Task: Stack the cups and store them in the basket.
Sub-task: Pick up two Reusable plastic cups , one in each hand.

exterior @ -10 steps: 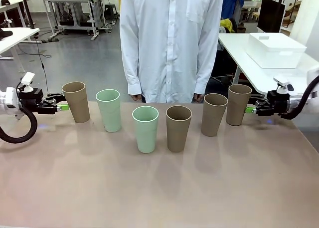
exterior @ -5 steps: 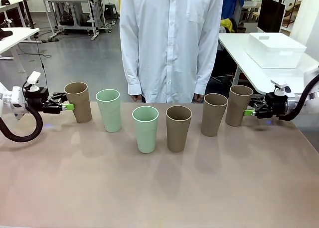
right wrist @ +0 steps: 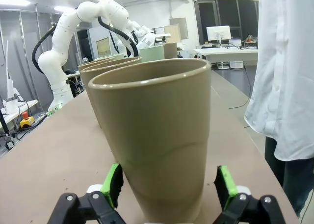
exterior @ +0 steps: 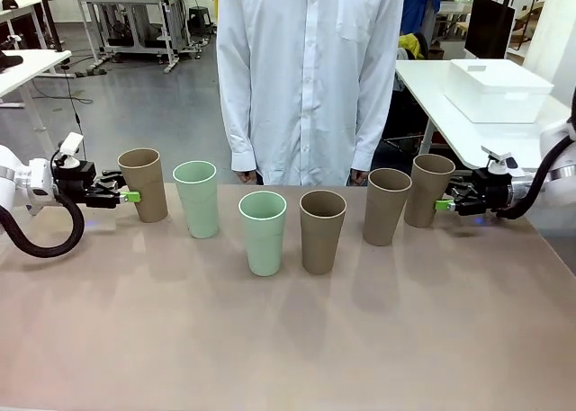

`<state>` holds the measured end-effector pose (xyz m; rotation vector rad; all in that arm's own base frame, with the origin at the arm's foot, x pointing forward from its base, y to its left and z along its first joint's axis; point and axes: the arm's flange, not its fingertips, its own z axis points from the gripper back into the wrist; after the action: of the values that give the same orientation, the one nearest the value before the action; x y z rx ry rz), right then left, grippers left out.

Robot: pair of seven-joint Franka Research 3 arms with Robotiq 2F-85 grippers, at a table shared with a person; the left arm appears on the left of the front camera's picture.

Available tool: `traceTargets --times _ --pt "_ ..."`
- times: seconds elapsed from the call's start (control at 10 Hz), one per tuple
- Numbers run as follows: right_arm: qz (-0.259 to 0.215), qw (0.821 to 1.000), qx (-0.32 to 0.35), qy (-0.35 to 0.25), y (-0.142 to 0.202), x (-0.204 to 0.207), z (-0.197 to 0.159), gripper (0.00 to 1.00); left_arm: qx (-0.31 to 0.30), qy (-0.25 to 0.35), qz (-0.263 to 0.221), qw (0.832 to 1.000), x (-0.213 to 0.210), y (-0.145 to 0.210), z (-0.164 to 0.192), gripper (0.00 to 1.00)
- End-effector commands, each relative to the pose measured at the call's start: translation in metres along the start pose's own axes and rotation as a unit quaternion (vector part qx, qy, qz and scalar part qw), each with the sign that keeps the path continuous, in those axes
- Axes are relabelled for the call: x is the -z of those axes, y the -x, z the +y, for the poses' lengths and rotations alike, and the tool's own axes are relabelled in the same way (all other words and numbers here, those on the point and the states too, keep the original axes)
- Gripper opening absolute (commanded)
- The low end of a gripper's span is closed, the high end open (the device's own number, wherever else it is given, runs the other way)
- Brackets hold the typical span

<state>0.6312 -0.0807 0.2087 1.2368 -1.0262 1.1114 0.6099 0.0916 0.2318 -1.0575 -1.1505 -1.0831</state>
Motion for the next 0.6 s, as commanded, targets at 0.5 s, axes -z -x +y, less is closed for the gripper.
traceTargets --times 0.5 --pt "-0.014 1.0 0.001 -0.012 -0.001 0.021 -0.003 1.0 -0.007 -0.003 -0.007 1.0 0.029 0.003 0.012 1.0"
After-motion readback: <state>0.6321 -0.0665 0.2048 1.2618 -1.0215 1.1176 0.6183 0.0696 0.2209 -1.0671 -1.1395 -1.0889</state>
